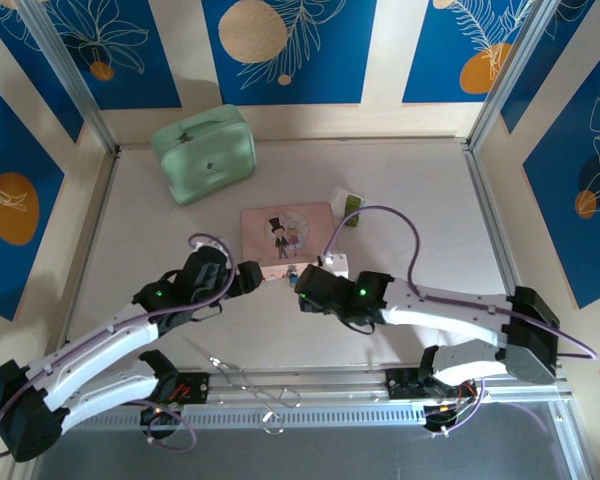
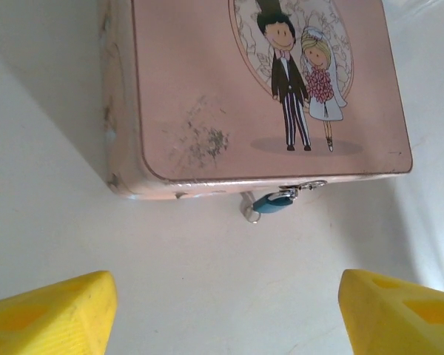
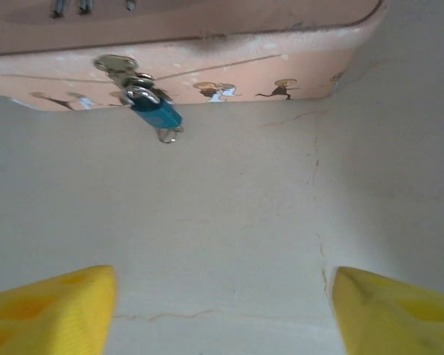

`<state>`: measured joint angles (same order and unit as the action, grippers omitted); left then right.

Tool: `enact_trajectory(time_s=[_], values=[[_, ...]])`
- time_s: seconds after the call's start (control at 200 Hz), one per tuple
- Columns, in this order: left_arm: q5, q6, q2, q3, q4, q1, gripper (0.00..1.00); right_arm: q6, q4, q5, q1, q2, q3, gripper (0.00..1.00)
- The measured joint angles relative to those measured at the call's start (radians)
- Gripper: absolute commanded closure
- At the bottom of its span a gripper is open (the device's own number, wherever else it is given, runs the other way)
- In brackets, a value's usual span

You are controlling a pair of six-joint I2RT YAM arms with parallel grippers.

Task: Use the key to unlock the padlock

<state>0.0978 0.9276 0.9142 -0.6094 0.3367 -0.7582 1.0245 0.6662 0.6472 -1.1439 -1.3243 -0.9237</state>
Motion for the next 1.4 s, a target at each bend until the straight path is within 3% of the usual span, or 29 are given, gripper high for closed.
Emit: enact_trajectory(time_s=[0.335,0.435,0.6,0.79,1.401], values=[[-0.005,0.116,0.114,0.020,-0.148,-0.026,0.23,-0.056,-0.166,0.004,-0.036,-0.166,-0.023,0.42],[-0.005,0.119,0.171,0.015,-0.157,-0.026,0.23,-0.066,-0.229,0.041,-0.036,-0.212,-0.025,0.36],[-0.006,0.119,0.234,-0.002,-0.156,-0.009,0.24,-0.116,-0.367,0.128,-0.032,-0.256,0.000,0.36],[-0.020,0.111,0.281,-0.035,-0.166,0.031,0.25,-0.201,-0.494,0.023,0.048,-0.290,0.023,0.44],[-0.047,0.085,0.342,-0.074,-0.187,0.058,0.30,-0.270,-0.546,0.008,0.091,-0.377,0.015,0.47]])
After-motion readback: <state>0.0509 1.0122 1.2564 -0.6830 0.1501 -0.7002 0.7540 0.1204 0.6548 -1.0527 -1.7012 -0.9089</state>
